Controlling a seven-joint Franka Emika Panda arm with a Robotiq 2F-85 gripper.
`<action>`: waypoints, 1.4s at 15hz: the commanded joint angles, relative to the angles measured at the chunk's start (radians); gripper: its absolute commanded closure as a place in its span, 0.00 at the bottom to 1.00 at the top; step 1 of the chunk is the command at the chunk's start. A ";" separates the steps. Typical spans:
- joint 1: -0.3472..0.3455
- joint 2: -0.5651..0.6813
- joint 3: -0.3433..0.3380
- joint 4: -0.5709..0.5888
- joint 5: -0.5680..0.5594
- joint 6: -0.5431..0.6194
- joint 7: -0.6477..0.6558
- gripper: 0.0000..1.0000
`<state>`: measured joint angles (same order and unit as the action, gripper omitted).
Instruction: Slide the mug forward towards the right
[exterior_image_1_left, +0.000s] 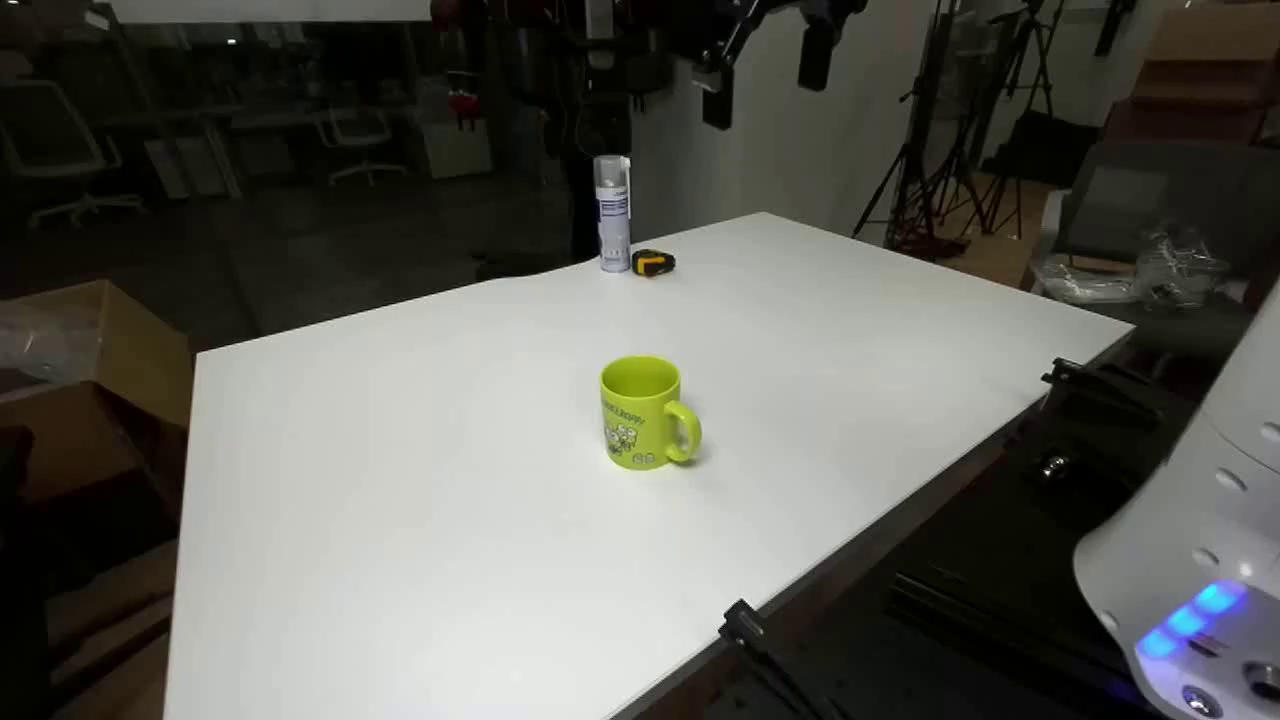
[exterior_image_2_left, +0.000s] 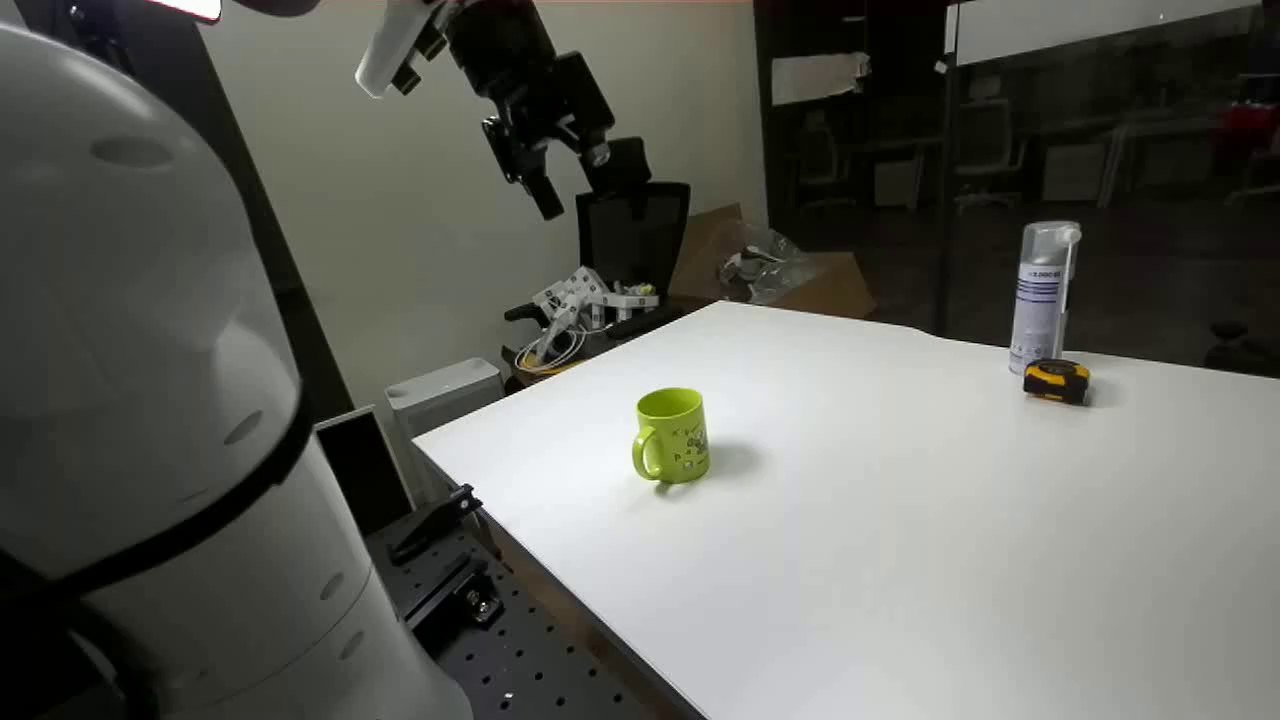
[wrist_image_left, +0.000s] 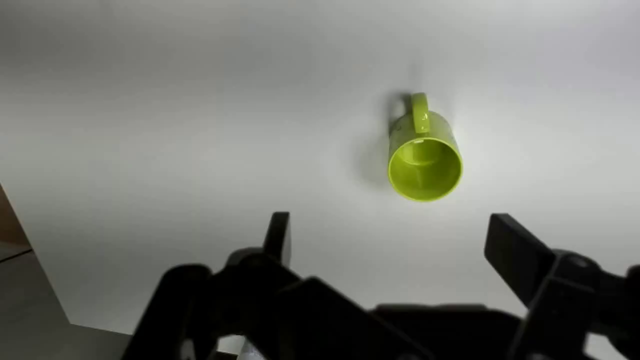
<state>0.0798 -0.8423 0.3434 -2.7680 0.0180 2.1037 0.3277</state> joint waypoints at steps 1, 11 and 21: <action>0.015 0.004 -0.015 0.002 -0.015 -0.002 0.011 0.00; 0.015 0.004 -0.015 0.002 -0.015 -0.002 0.011 0.00; 0.137 0.191 -0.205 -0.015 0.133 0.319 -0.289 0.00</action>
<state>0.1417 -0.7476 0.2372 -2.7849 0.0871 2.3188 0.1564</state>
